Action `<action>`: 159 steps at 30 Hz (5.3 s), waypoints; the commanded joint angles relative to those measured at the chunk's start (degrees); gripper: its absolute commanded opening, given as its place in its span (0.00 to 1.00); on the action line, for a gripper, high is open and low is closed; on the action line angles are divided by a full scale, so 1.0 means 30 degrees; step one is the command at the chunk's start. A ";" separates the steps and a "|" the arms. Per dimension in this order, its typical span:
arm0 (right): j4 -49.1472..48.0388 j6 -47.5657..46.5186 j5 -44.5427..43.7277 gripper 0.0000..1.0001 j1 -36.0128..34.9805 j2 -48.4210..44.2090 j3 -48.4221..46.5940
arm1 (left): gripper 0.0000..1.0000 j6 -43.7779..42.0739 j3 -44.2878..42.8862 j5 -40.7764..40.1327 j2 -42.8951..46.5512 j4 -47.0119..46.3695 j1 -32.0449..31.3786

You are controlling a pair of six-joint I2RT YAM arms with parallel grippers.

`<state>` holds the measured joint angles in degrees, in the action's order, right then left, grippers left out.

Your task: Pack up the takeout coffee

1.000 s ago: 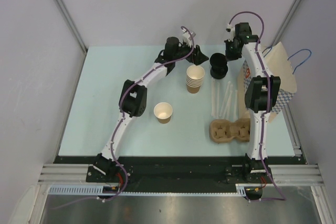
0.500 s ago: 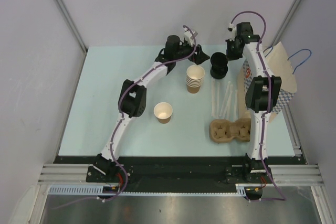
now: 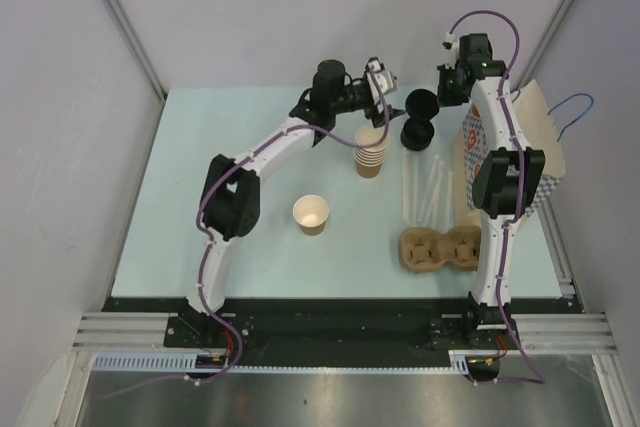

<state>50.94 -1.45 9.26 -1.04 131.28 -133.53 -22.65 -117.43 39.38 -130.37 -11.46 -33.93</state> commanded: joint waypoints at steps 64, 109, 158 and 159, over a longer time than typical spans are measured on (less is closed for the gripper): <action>0.1449 -0.0160 -0.2587 0.00 -0.1206 -0.1017 0.0009 | 0.55 -1.8083 0.3577 -0.9550 -0.4972 -0.8747 -0.5154; 0.0423 -0.0394 0.0810 0.00 -0.1792 -0.4324 -0.1104 | 0.62 -1.7088 1.1624 -0.8057 0.4163 -1.1294 -0.6500; -4.7213 3.9830 2.2432 0.00 -0.8295 -1.0334 1.6768 | 0.48 0.3096 1.9074 -0.2313 2.5088 -0.4822 -0.0173; -4.7214 3.9830 2.2490 0.00 -0.8471 -1.0304 1.6739 | 0.47 0.3330 1.8987 -0.2344 2.5028 -0.4792 -0.0173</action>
<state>-73.78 113.84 77.67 -24.71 100.92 -82.21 -16.23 -57.84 34.46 -54.59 -22.46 -33.87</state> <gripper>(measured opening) 0.021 0.490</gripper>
